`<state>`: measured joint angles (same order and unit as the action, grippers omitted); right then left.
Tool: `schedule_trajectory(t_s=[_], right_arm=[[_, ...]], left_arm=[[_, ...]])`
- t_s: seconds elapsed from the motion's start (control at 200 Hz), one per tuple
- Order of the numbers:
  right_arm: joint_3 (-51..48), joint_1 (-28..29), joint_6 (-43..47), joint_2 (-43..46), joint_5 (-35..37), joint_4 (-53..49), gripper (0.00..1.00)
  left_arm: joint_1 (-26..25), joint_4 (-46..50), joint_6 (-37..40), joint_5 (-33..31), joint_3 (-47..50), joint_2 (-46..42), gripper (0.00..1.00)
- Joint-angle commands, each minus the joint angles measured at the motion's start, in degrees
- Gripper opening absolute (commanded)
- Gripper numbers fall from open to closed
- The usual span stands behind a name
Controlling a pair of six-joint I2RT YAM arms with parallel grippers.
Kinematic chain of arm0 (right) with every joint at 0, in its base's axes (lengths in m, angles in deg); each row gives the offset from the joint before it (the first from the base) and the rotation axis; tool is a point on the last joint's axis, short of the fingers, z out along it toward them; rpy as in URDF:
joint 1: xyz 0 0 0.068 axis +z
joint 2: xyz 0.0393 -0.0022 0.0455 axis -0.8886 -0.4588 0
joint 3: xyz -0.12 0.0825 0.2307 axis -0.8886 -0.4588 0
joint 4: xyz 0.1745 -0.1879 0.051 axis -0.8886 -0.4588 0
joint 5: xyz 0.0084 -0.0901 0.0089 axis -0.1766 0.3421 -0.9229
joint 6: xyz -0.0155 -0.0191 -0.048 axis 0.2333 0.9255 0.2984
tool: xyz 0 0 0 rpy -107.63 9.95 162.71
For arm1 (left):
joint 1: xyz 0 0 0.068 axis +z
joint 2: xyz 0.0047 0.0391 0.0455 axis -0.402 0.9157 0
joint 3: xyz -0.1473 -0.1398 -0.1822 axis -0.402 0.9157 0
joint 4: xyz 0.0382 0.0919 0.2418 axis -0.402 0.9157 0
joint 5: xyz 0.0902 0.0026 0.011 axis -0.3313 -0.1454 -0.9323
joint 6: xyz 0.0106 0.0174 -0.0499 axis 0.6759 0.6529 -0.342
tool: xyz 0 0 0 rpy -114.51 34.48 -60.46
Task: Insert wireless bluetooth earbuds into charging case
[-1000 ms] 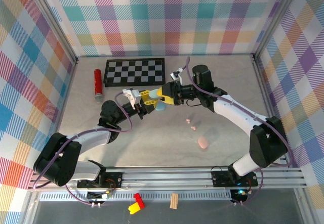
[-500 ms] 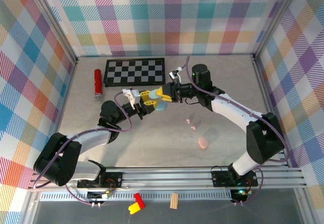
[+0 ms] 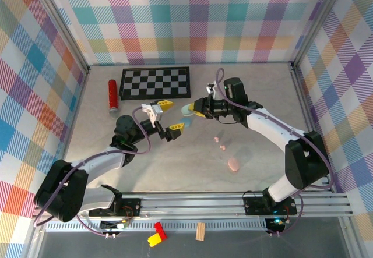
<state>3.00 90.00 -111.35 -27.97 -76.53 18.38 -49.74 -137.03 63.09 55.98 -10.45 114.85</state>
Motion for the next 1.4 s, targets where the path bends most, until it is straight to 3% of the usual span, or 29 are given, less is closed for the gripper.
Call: schedule_trajectory(t_s=[0.0, 0.335, 0.64, 0.77, 0.865, 0.995, 1.125, 1.25, 1.395], right_arm=[[-0.27, -0.11, 8.93, -1.97, 9.49, -7.7, 0.22], [1.25, 0.28, 11.34, -13.59, 12.47, -5.62, 0.22], [4.83, 1.33, 16.24, -20.44, 15.5, -9.06, 0.32], [4.64, 1.33, 19.36, -17.62, 20.45, -11.71, 0.57], [3.79, 1.43, 21.78, -13.52, 24.79, -14.11, 0.67], [0.43, 1.92, 24.63, -5.74, 32.47, -19.76, 0.74], [-4.56, 5.78, 25.23, 4.1, 45.55, -28.02, 0.79], [-9.68, 10.25, 19.58, 12.06, 52.93, -36.79, 0.81], [-14.36, 18.49, 10.67, 16.01, 56.13, -43.75, 0.82]], left_arm=[[-0.99, 7.54, 4.08, -1.1, -0.28, -1.91, 1.0], [-2.52, 15.74, 8.42, -3.86, -0.21, -3.59, 1.0], [-2.61, 16.59, 8.79, -4.47, -0.3, -3.2, 1.0], [-2.61, 16.29, 8.29, -4.82, -0.35, -2.84, 1.0], [-2.54, 13.36, 6.79, -5.98, 0.65, -2.83, 1.0], [-2.43, 14.17, 6.58, -5.89, 0.36, -2.6, 1.0], [-2.18, 13.69, 6.14, -5.19, 0.32, -2.02, 1.0], [-1.8, 12.84, 5.92, -4.22, -0.13, -0.75, 1.0], [-1.56, 11.78, 5.78, -3.14, -0.9, 0.99, 1.0]])
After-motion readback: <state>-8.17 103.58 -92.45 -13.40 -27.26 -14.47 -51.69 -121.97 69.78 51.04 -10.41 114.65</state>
